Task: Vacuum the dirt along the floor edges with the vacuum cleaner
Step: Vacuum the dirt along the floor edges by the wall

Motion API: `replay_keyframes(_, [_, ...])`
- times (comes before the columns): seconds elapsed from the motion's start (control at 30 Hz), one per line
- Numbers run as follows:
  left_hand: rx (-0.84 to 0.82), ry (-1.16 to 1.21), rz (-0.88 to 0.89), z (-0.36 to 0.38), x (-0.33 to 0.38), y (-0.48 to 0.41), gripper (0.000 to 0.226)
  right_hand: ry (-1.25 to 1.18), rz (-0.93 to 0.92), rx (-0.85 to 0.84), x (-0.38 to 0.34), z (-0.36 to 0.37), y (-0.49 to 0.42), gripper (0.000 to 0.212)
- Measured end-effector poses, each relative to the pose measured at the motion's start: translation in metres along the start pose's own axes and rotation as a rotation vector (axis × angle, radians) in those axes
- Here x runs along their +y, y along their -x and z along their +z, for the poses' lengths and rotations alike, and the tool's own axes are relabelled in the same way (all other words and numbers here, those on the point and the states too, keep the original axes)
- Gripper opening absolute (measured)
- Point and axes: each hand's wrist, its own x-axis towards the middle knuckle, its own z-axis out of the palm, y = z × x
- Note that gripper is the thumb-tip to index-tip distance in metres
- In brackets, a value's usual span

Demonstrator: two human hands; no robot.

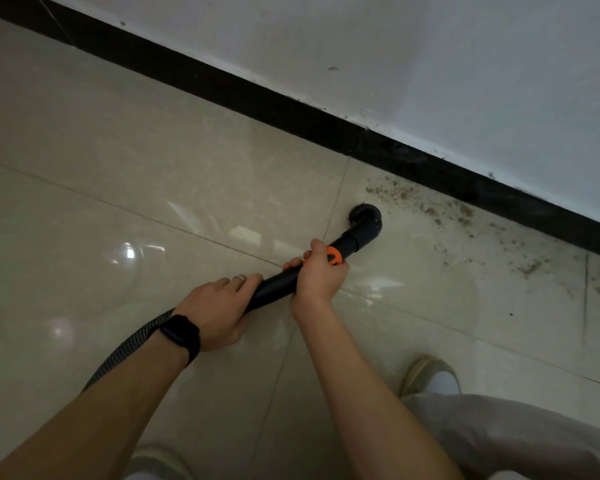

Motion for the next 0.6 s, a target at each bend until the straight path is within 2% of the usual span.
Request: replay_keyframes(0.6, [0.027, -0.01, -0.075, -0.015, 0.014, -0.045, 0.054, 0.006, -0.004, -0.063, -0.032, 0.021, -0.037, 0.023])
